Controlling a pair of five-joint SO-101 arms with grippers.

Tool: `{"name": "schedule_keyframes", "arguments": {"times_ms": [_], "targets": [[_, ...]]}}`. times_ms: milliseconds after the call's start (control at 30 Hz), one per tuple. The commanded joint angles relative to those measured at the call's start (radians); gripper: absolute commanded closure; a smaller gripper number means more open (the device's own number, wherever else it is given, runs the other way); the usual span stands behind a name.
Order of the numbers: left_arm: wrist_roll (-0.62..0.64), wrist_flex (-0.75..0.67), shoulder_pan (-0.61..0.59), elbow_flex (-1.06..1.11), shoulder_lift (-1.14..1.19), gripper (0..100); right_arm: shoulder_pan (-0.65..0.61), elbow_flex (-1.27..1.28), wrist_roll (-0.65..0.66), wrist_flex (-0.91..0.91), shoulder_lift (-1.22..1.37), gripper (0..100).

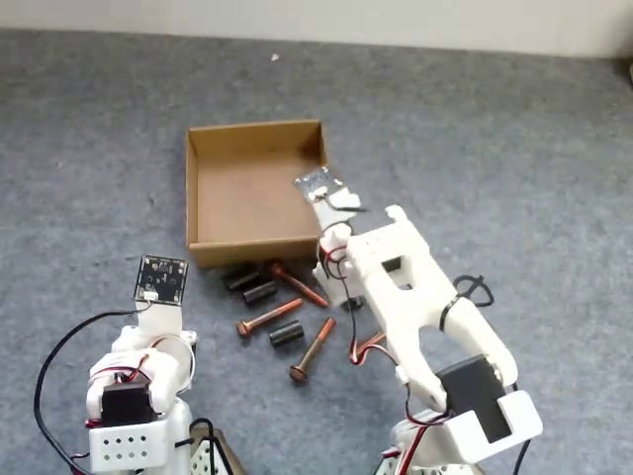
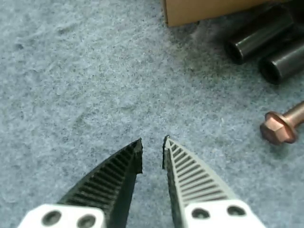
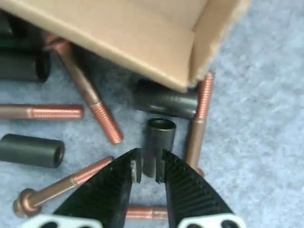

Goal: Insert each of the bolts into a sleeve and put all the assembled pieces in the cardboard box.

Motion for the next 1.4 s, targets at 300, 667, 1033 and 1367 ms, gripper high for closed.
{"name": "schedule_keyframes", "arguments": {"times_ms": [300, 667, 1033, 1367], "targets": [[-0.008, 0.005, -0.01, -0.015, -0.01, 91, 0.015, -0.015, 0.054, -0.019, 0.14, 93.5], [-0.008, 0.005, -0.01, -0.015, -0.01, 91, -0.01, -0.013, 0.054, -0.015, 0.234, 93.5], [-0.008, 0.005, -0.01, -0.015, -0.01, 91, -0.018, -0.008, 0.13, 0.027, 0.234, 91.6], [-0.008, 0.005, -0.01, -0.015, -0.01, 91, -0.015, -0.016, 0.126, 0.12, 0.147, 99.3]]}}
